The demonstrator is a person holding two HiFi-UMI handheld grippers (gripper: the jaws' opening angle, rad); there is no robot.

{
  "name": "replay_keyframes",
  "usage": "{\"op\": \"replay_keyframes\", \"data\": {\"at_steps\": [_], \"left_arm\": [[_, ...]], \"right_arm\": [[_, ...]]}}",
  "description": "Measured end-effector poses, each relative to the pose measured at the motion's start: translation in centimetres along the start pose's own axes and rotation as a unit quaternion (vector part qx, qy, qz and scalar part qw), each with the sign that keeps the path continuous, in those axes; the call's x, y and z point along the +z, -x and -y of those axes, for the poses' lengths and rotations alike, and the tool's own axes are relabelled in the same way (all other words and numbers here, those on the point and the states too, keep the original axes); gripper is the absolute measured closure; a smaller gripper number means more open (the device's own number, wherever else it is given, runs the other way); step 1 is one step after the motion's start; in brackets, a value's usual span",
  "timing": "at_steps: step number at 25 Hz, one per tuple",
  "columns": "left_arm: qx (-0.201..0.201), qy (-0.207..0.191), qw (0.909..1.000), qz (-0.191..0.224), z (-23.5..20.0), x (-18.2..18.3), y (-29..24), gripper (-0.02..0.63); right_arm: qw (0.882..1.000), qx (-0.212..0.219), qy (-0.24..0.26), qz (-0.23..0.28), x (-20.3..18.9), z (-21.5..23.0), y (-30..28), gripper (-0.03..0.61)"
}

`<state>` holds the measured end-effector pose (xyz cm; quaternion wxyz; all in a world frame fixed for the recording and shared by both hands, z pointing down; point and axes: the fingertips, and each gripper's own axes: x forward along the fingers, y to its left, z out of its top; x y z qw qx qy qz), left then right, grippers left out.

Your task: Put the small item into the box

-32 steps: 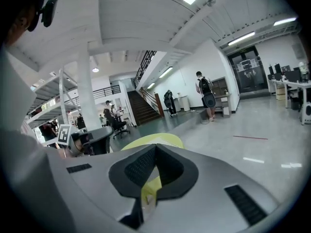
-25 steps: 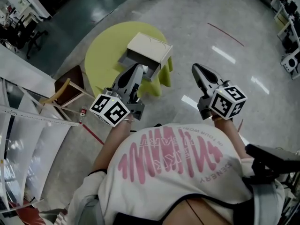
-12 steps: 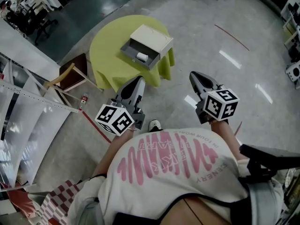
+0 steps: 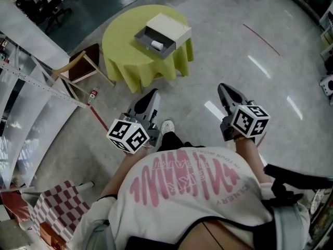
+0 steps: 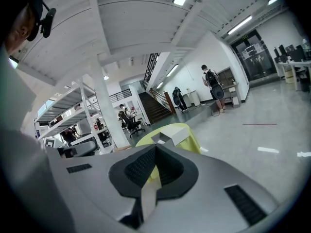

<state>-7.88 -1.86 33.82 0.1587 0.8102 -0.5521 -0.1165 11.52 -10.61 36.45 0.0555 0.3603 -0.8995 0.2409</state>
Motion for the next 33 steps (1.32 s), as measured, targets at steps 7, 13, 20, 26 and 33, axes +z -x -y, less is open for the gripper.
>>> {"op": "replay_keyframes", "data": {"at_steps": [7, 13, 20, 26, 33], "left_arm": [[0.023, 0.021, 0.9995, -0.009, 1.9, -2.7, 3.0, 0.605], [0.033, 0.025, 0.9990, -0.016, 2.7, -3.8, 4.8, 0.604], [0.044, 0.025, 0.9984, -0.025, 2.8, -5.0, 6.3, 0.605], [0.050, 0.031, 0.9979, -0.028, 2.7, -5.8, 7.4, 0.605], [0.053, 0.032, 0.9976, -0.030, 2.7, -5.9, 7.9, 0.604]], "right_arm": [[0.999, 0.000, 0.023, -0.036, -3.0, -0.4, 2.4, 0.572], [0.998, 0.013, 0.041, -0.055, -4.9, -1.5, 3.2, 0.572], [0.998, 0.010, 0.030, -0.055, -5.7, -1.4, 4.1, 0.572], [0.998, 0.005, 0.031, -0.062, -6.9, -1.4, 4.8, 0.572], [0.997, 0.003, 0.033, -0.066, -7.4, -1.7, 5.2, 0.572]]}}
